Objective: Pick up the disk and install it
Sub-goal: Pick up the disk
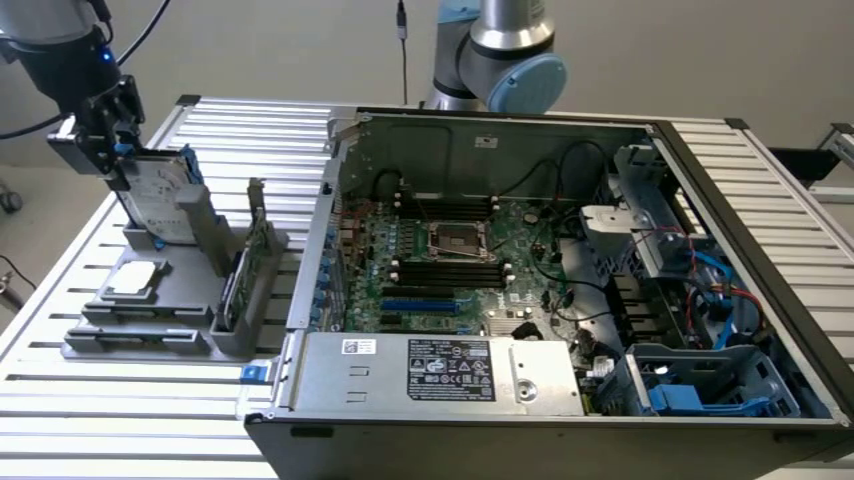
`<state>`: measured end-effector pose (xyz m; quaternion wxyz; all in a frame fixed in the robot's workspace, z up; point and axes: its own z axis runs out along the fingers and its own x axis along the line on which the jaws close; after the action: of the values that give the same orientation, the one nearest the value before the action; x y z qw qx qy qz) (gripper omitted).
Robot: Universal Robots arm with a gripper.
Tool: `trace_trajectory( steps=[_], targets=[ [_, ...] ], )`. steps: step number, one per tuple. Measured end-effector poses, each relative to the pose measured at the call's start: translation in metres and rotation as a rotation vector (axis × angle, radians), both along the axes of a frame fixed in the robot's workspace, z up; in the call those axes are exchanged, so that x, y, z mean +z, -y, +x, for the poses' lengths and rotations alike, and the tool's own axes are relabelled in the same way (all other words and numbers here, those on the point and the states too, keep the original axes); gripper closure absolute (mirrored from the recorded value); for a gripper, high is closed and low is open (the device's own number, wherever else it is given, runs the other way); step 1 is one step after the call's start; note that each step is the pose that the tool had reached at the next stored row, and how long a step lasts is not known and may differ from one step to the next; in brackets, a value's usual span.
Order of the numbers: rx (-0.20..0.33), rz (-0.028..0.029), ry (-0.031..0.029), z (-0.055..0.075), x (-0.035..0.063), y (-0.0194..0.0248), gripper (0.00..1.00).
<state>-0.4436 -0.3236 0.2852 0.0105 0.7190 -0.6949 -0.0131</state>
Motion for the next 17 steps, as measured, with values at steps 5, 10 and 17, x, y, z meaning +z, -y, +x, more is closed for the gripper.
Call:
trace_trajectory(
  steps=[5, 10, 17],
  targets=[
    [0.001, -0.0004, 0.0002, 0.0, 0.0, -0.002, 0.4],
    [0.002, -0.002, 0.0006, 0.0001, 0.0001, -0.0021, 0.4],
    [0.002, -0.0037, 0.0009, 0.0001, 0.0001, -0.0021, 0.49]
  ],
)
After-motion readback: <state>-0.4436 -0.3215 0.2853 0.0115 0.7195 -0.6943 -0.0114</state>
